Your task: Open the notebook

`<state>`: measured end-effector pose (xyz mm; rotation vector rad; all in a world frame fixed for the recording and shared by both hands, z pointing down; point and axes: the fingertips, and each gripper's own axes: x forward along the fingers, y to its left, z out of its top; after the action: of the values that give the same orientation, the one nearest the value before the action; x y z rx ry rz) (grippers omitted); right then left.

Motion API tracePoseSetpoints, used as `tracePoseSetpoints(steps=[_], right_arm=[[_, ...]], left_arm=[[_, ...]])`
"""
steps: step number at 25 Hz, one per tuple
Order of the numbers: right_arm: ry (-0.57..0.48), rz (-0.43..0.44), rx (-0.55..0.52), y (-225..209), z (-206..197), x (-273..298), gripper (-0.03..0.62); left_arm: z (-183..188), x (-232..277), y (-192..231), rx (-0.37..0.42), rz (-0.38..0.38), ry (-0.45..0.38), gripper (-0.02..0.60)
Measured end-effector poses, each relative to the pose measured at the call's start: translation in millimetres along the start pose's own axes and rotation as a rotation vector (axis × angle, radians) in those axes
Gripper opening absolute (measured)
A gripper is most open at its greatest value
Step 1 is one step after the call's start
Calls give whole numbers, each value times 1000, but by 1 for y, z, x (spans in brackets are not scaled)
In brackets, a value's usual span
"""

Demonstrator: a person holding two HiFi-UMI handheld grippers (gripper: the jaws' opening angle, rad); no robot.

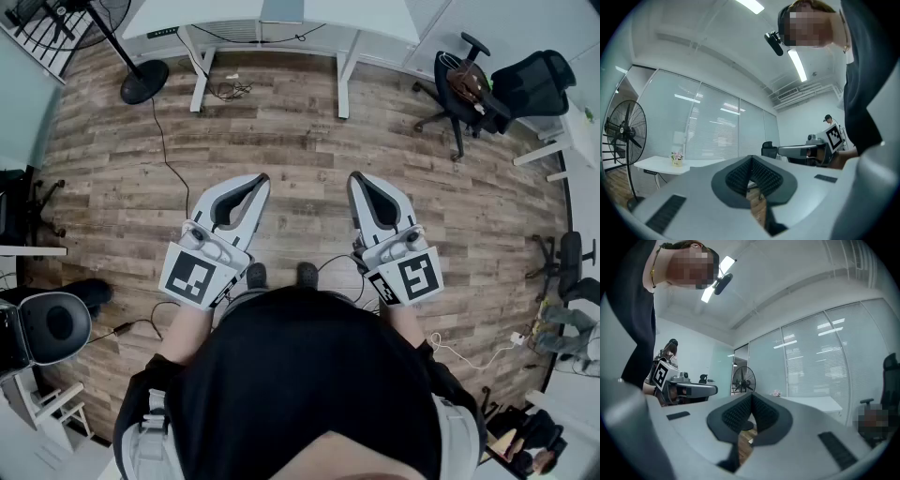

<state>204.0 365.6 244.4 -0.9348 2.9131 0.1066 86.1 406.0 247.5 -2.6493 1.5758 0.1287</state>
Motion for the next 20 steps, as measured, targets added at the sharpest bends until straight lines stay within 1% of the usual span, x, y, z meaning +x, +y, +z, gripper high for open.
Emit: tracePoseSetpoints(steps=[5, 10, 20], right_arm=[[9, 0, -27, 5, 0, 3, 5], [10, -6, -25, 6, -1, 6, 3], [-5, -3, -6, 25, -4, 21, 5]], left_arm=[[1, -1, 4, -8, -4, -1, 12], [4, -3, 6, -10, -7, -3, 12], [4, -18, 23, -17, -18, -6, 11]])
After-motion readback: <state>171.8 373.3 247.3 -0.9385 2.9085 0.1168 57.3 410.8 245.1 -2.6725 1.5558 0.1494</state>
